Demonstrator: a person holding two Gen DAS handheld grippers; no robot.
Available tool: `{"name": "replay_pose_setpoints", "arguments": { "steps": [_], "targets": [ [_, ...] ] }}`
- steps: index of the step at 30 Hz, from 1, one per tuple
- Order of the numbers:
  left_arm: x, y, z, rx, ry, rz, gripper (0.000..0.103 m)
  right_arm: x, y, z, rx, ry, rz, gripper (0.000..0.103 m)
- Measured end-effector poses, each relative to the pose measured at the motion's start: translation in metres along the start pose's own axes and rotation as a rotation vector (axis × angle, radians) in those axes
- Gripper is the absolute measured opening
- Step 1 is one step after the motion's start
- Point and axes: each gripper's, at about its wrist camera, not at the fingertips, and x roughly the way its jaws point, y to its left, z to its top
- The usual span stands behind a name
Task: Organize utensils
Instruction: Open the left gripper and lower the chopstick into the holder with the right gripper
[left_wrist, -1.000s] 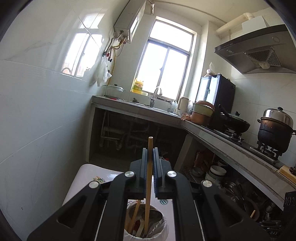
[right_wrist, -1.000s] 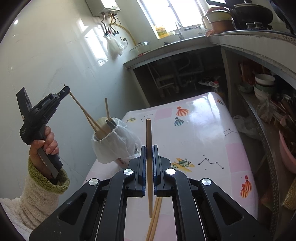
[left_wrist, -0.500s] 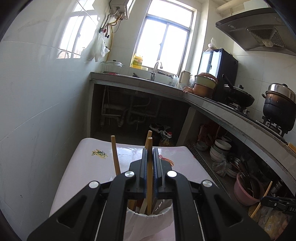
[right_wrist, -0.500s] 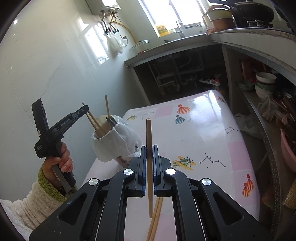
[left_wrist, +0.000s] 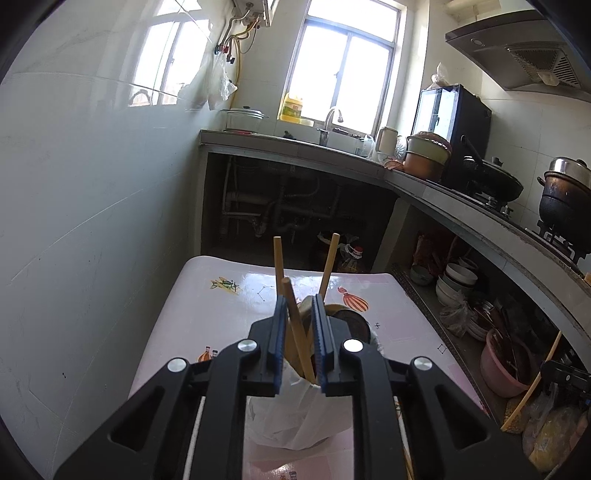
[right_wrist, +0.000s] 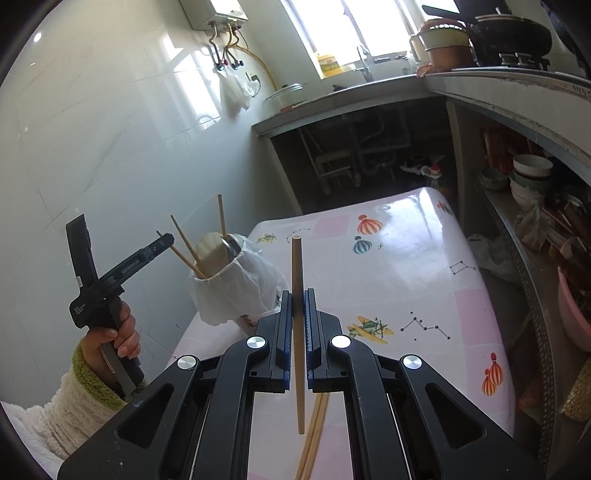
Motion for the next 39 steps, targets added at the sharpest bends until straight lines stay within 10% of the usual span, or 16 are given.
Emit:
{"name": "replay_pose_setpoints", "arguments": {
  "steps": [13, 25, 39],
  "targets": [
    [-0.056, 0.026, -0.012, -0.082, -0.079, -0.02, 0.072, -0.011, 0.048, 0.071, -0.128, -0.16, 0.072, 0.004],
    [-0.102, 0.045, -0.053, -0.058, -0.068, 0.031, 0.086, 0.052, 0.093, 0.134, -0.185, -0.209, 0.189, 0.004],
    [-0.107, 0.055, -0.072, -0.04, -0.059, 0.062, 0.09, 0.146, 0.126, 0.095, -0.374, -0.111, 0.079, 0.005]
  ]
}}
